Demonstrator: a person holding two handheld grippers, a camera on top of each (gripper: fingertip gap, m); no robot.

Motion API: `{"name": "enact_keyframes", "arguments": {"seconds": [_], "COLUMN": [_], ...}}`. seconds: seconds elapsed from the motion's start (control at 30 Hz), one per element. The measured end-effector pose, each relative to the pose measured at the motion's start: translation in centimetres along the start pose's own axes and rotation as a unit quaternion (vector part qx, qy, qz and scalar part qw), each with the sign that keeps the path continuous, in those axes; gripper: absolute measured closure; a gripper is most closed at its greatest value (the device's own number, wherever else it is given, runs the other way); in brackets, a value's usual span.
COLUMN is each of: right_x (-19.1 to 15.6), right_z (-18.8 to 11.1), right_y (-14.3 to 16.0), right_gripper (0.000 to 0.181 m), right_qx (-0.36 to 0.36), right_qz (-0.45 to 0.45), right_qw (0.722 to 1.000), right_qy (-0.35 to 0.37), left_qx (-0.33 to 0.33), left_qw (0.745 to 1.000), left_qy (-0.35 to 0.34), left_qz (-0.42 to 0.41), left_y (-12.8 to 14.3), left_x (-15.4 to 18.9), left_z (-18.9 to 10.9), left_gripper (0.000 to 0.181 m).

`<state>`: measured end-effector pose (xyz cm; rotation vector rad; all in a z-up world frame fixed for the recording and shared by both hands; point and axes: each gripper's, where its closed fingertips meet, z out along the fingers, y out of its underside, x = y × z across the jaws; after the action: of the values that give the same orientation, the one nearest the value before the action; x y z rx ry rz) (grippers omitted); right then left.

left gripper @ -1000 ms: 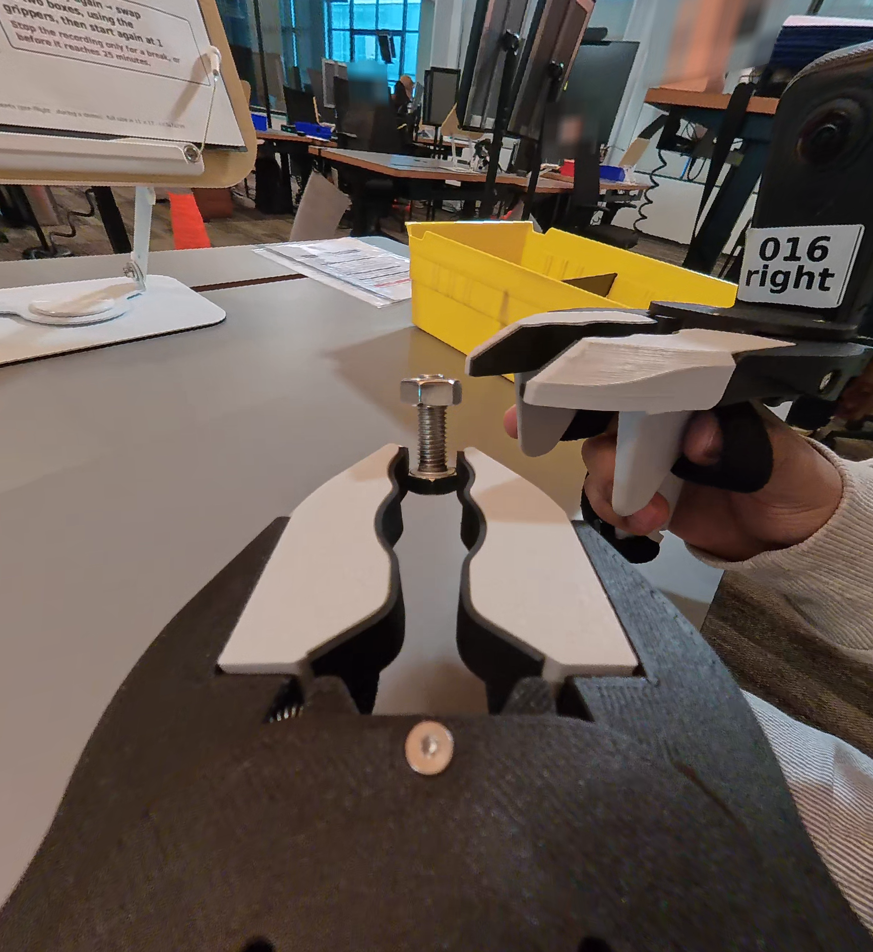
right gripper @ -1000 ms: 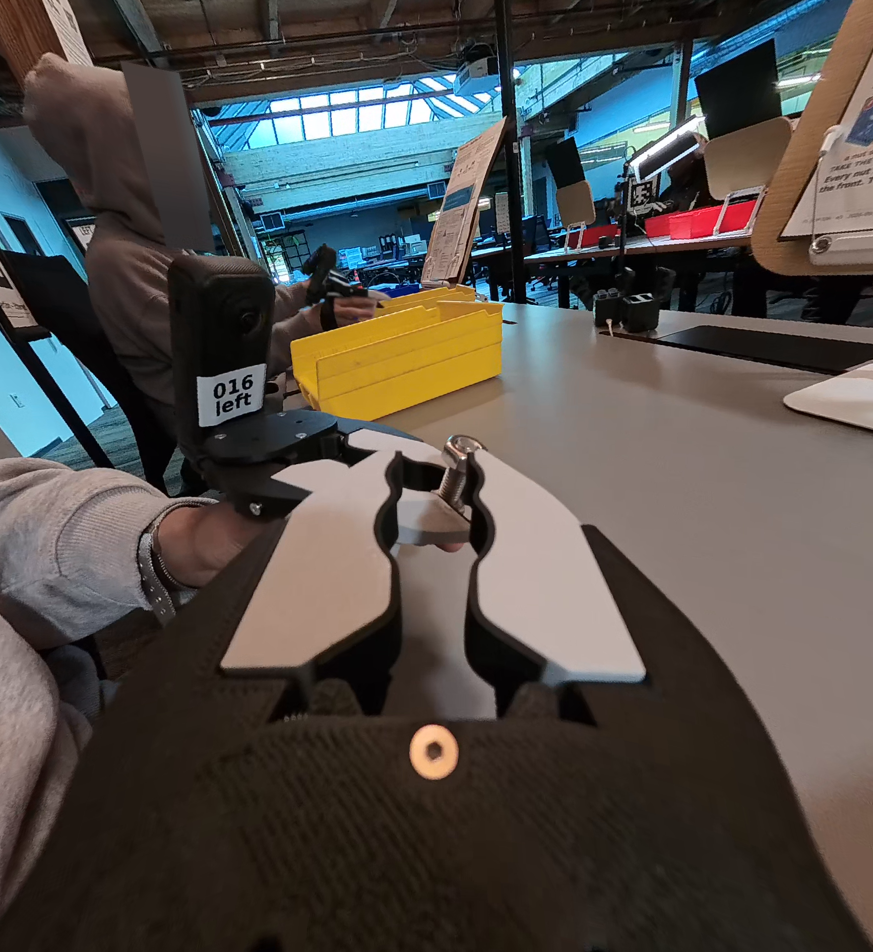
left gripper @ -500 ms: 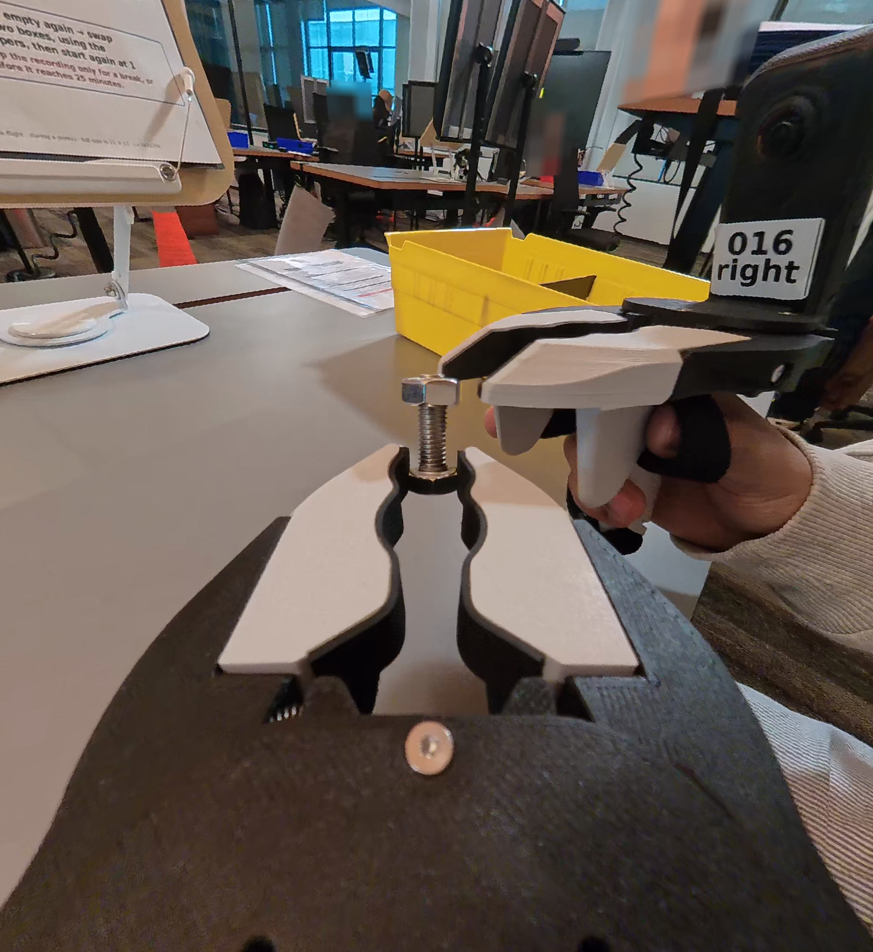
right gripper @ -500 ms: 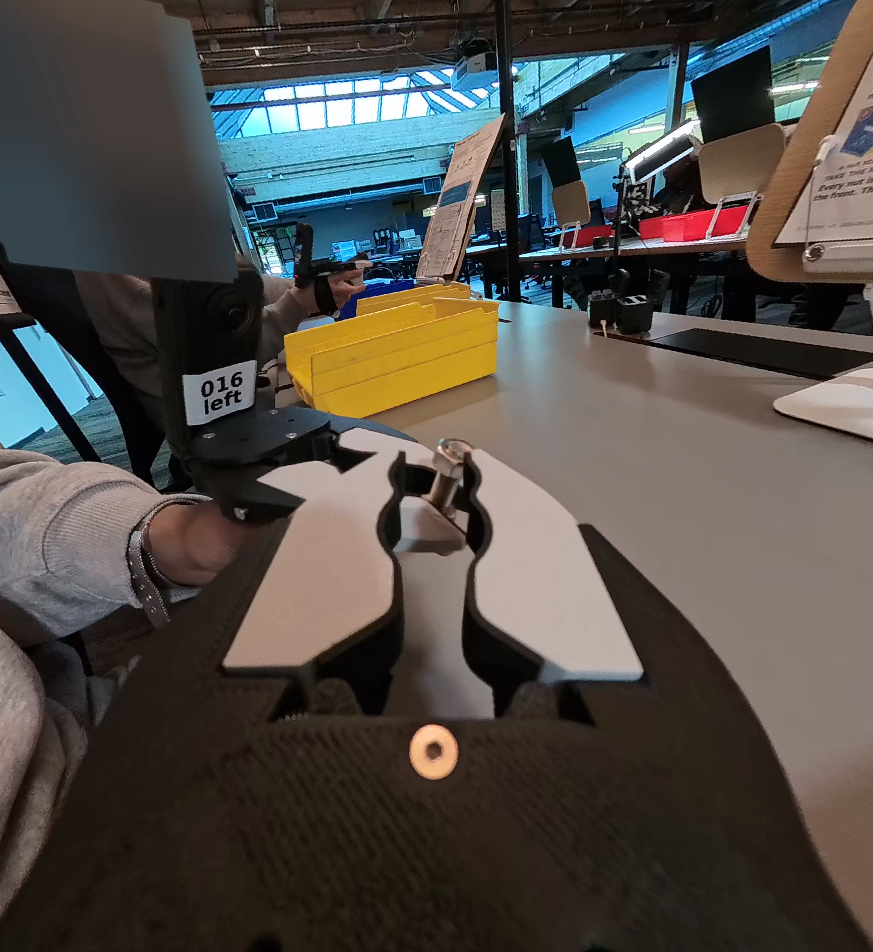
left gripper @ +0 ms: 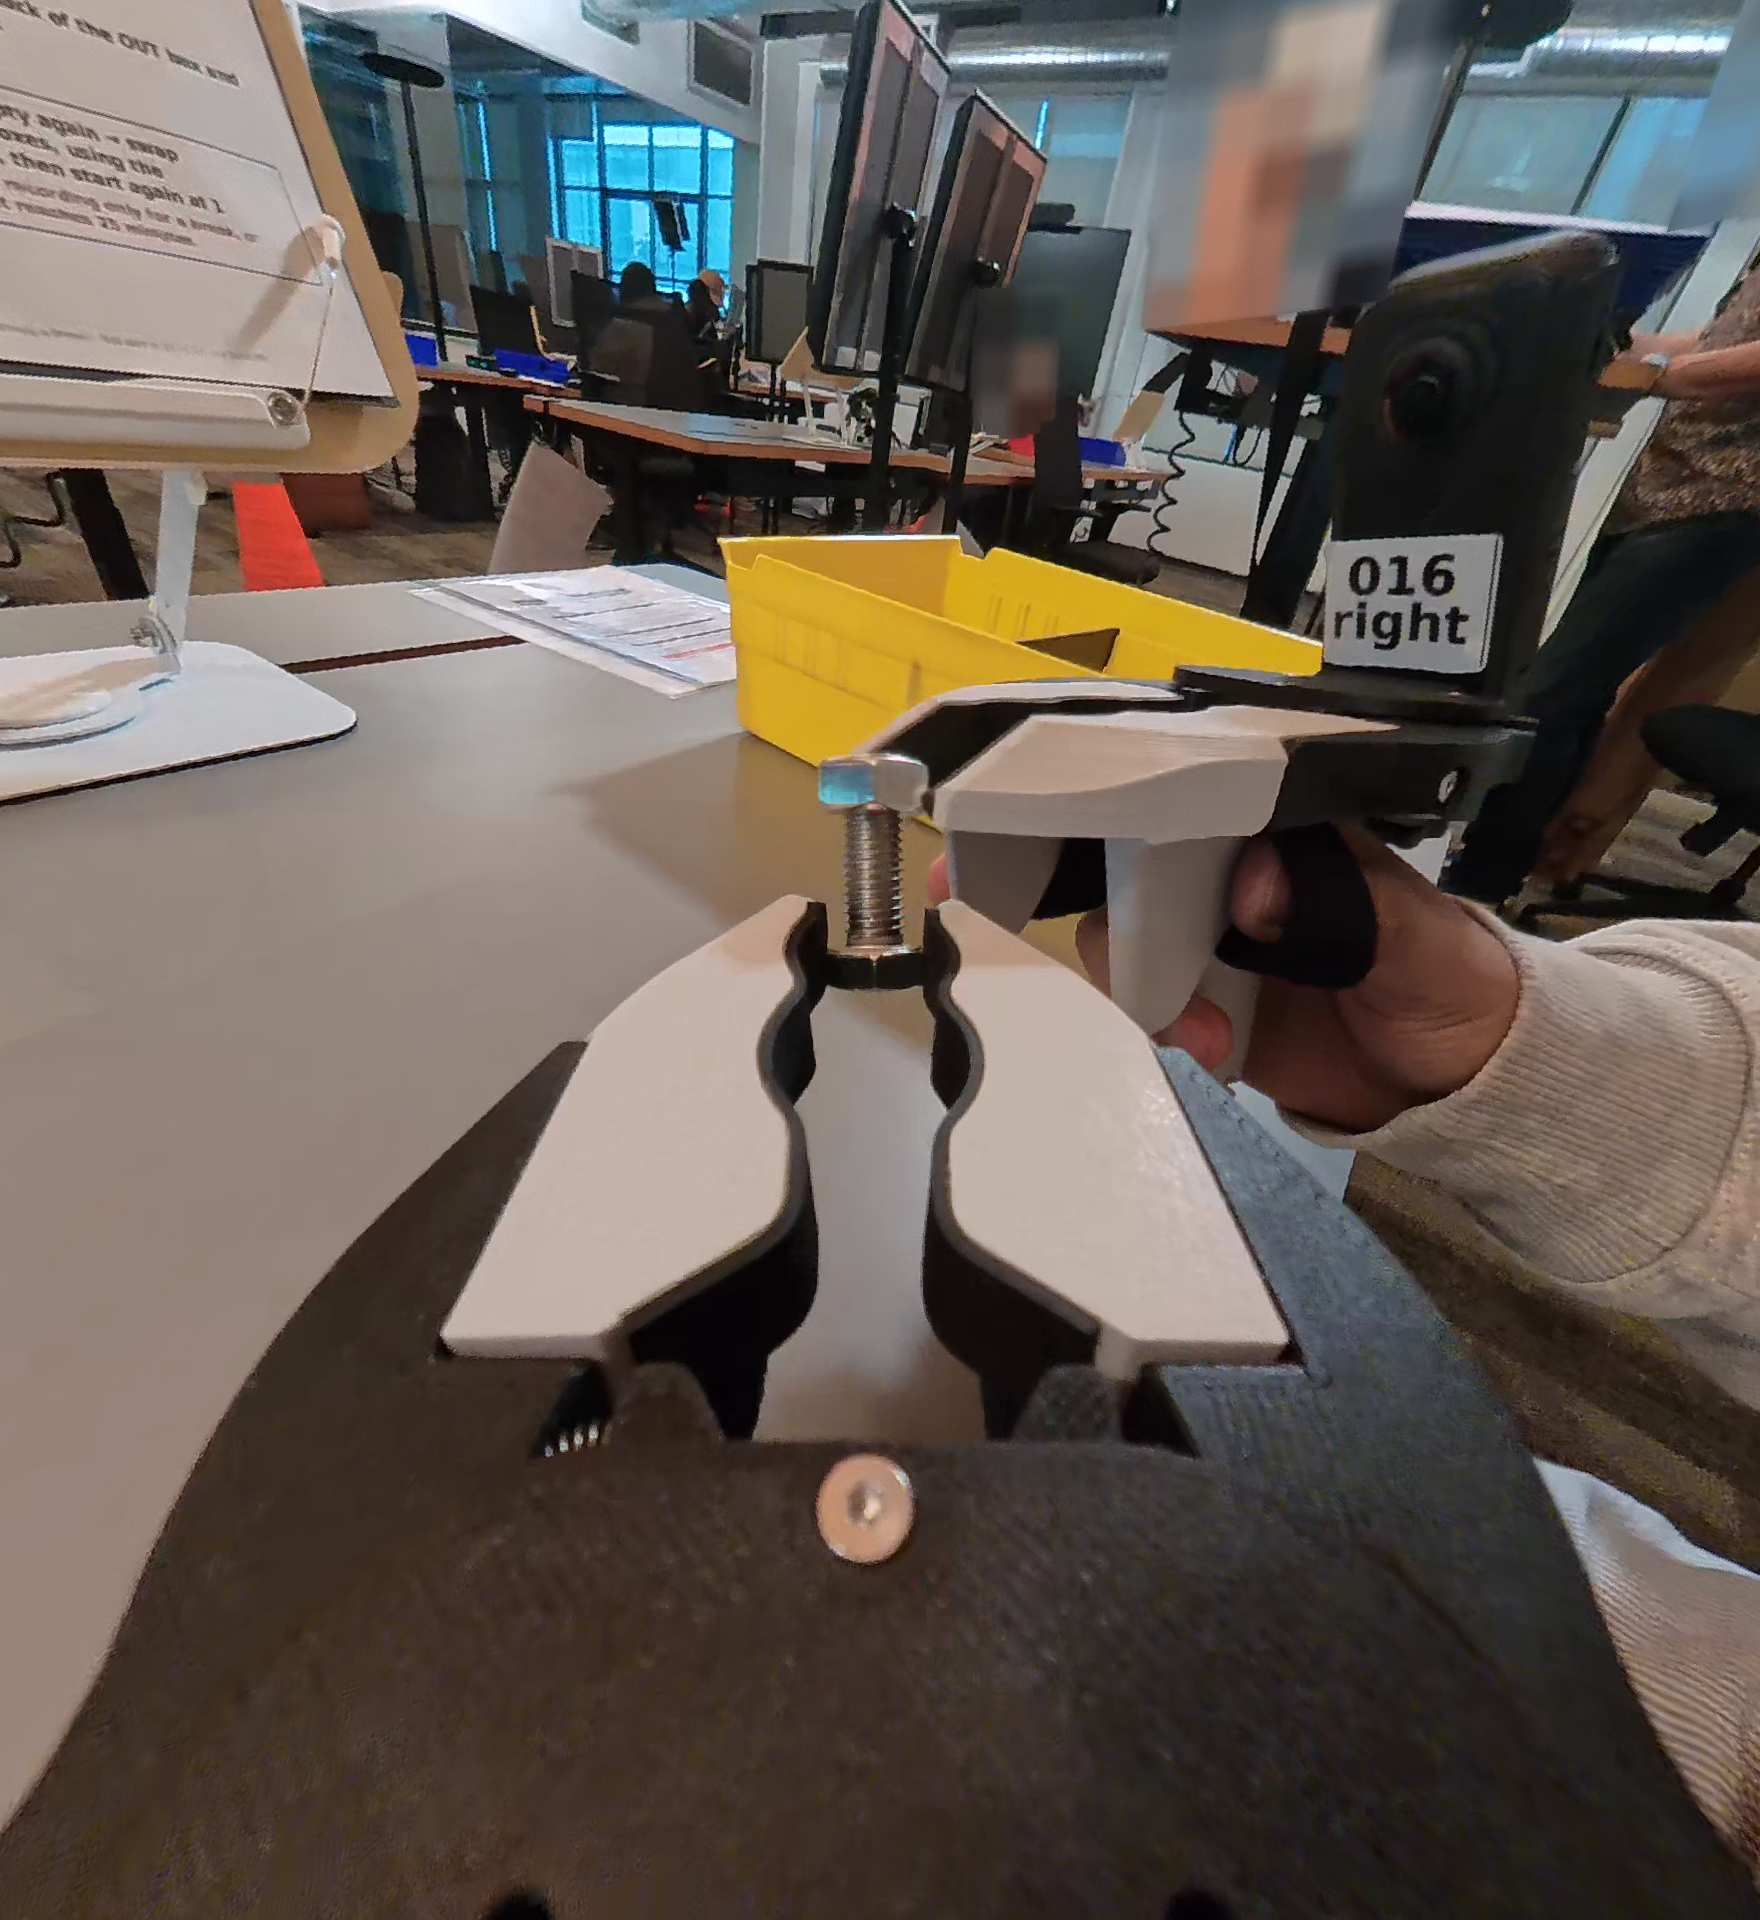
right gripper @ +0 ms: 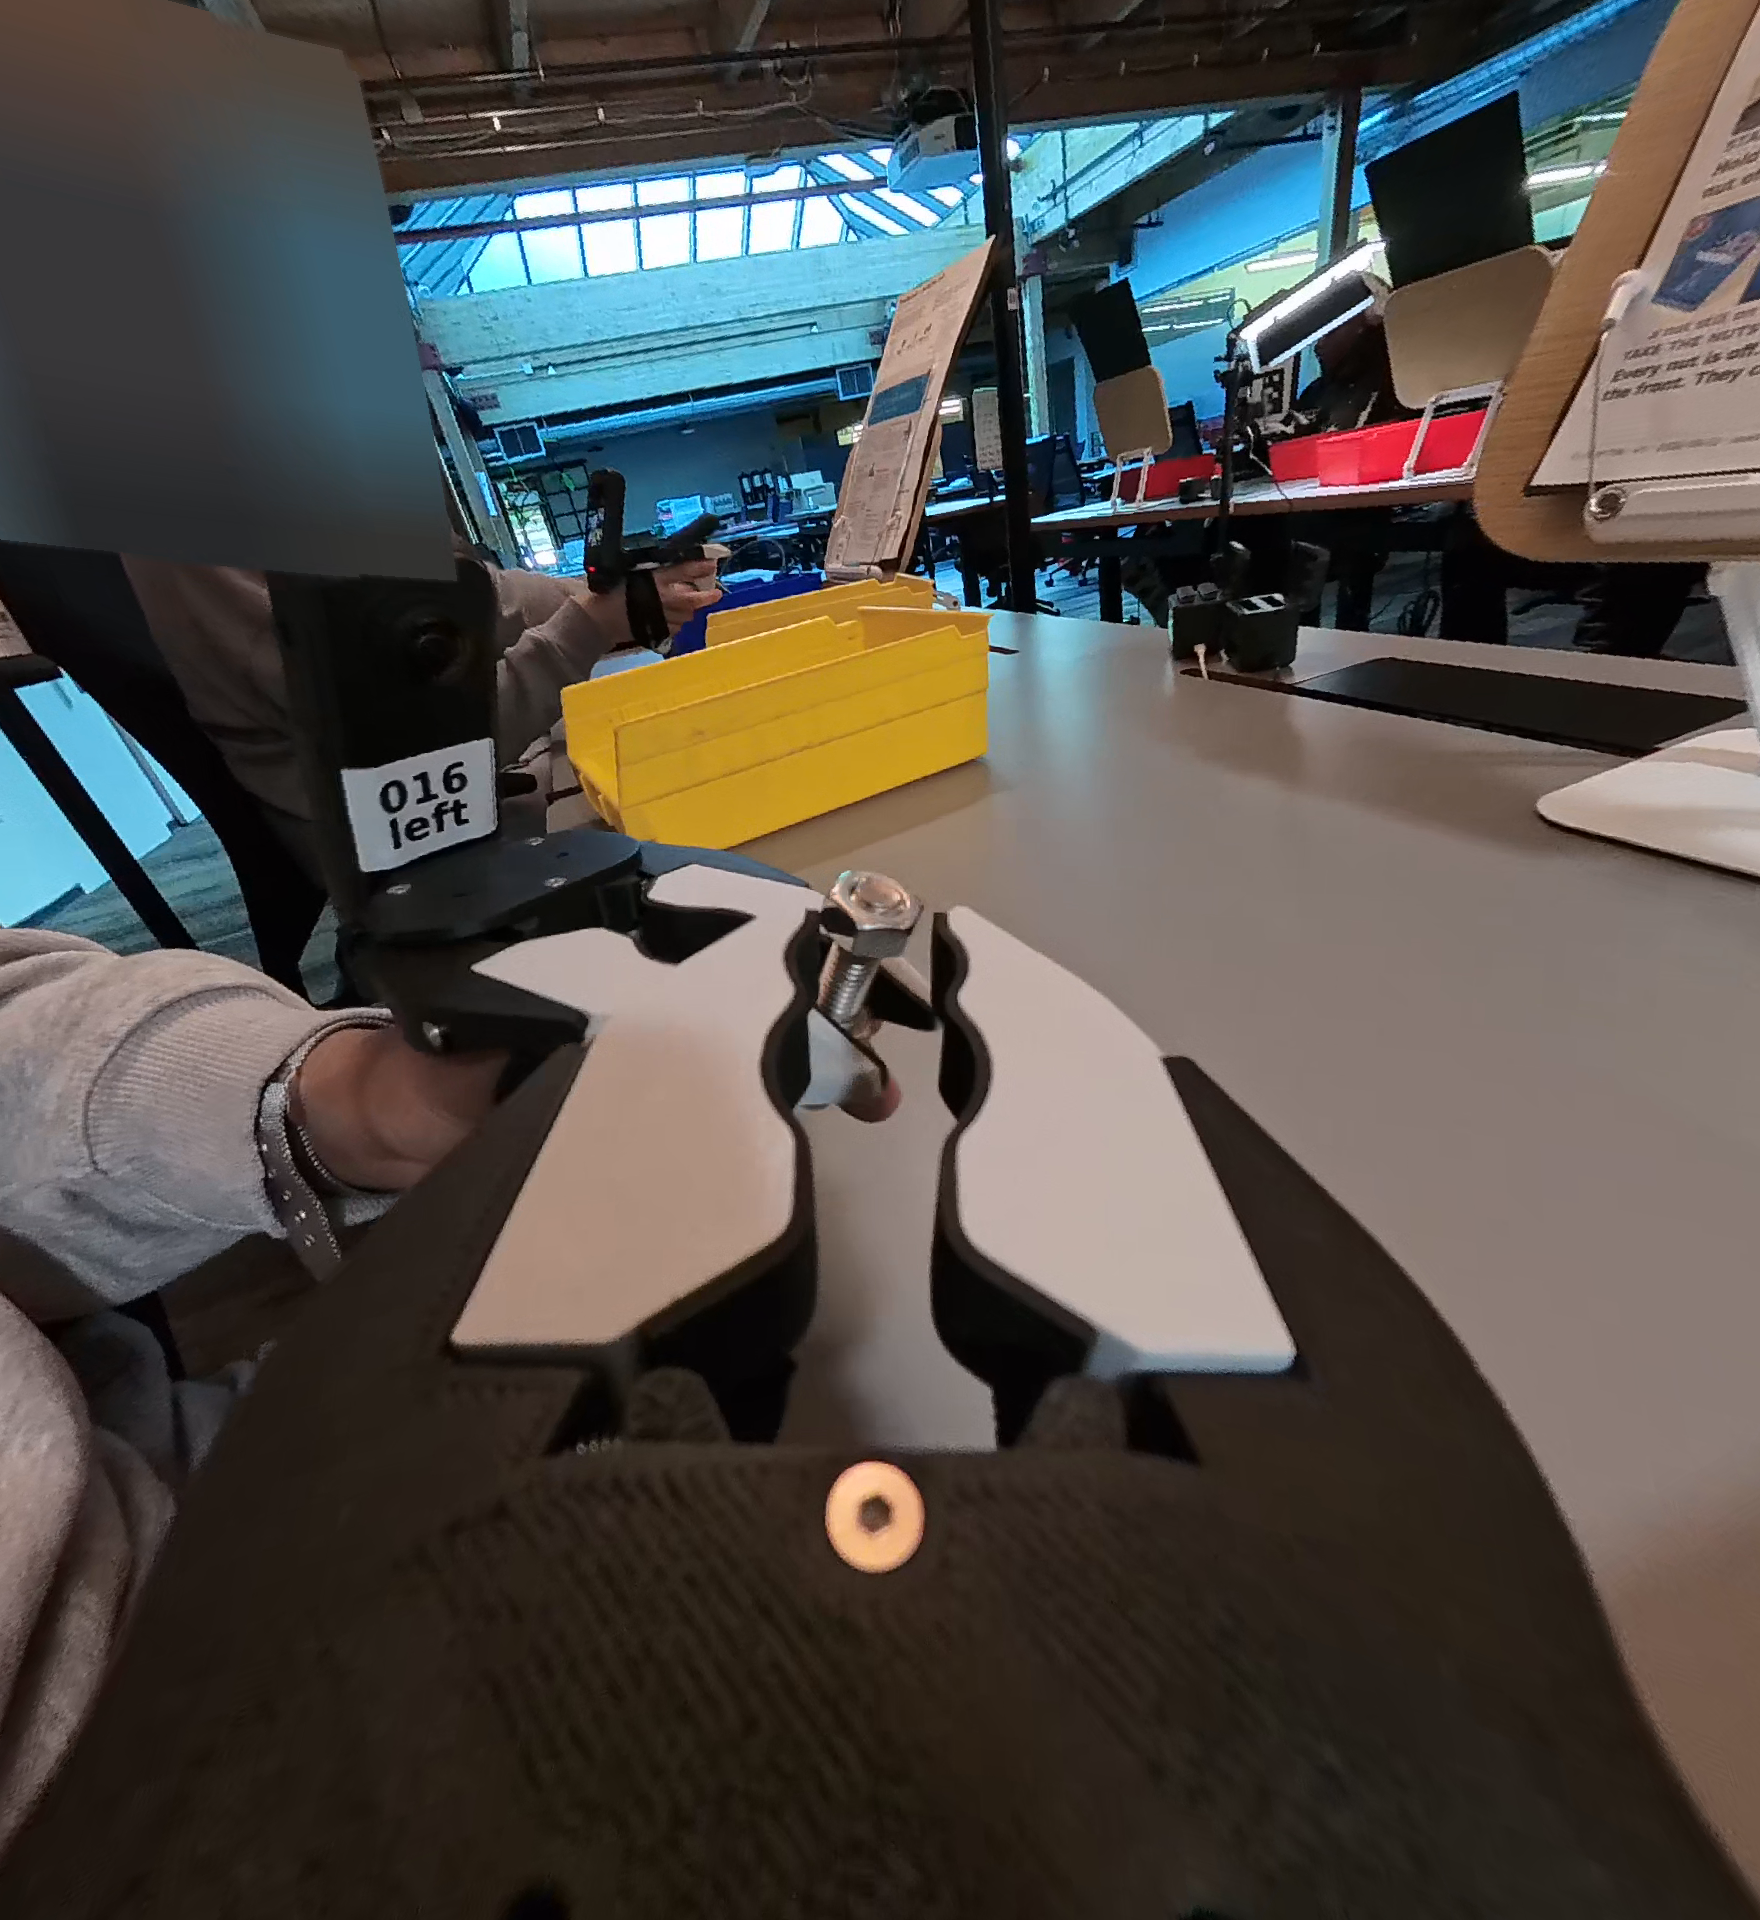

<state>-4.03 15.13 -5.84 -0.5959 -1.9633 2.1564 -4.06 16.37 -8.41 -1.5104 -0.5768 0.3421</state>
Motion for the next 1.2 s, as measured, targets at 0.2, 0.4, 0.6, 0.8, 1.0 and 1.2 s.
{"name": "enact_keyframes", "arguments": {"seconds": [0.2, 0.4, 0.6, 0.8, 1.0, 1.2], "right_x": [0.2, -0.6, -1.3, -1.5, -1.5, -1.5], "right_z": [-0.1, 0.1, 0.2, 0.3, 0.3, 0.3], "right_y": [0.0, -0.4, -0.5, -0.4, -0.5, -0.6], "right_gripper": [0.163, 0.161, 0.163, 0.163, 0.163, 0.163], "right_qx": [0.001, 0.009, 0.01, 0.005, 0.01, 0.011], "right_qz": [0.005, 0.005, -0.011, -0.03, -0.023, -0.026], "right_qw": [1.0, 1.0, 1.0, 0.999, 0.999, 0.999], "right_qy": [0.003, -0.016, -0.021, -0.019, -0.023, -0.023], "left_qx": [0.023, 0.018, 0.012, 0.01, 0.015, 0.014], "left_qw": [0.999, 0.999, 0.999, 0.999, 0.999, 0.999], "left_qy": [0.017, 0.028, 0.031, 0.033, 0.043, 0.046], "left_qz": [-0.018, -0.006, 0.004, 0.001, -0.01, -0.012], "left_y": [-0.7, -0.5, -0.2, -0.2, -0.3, -0.3], "left_x": [0.2, 0.8, 1.1, 1.1, 1.2, 1.2], "left_z": [-0.3, -0.1, 0.0, 0.0, 0.0, 0.0], "left_gripper": [0.163, 0.163, 0.164, 0.164, 0.164, 0.164]}}
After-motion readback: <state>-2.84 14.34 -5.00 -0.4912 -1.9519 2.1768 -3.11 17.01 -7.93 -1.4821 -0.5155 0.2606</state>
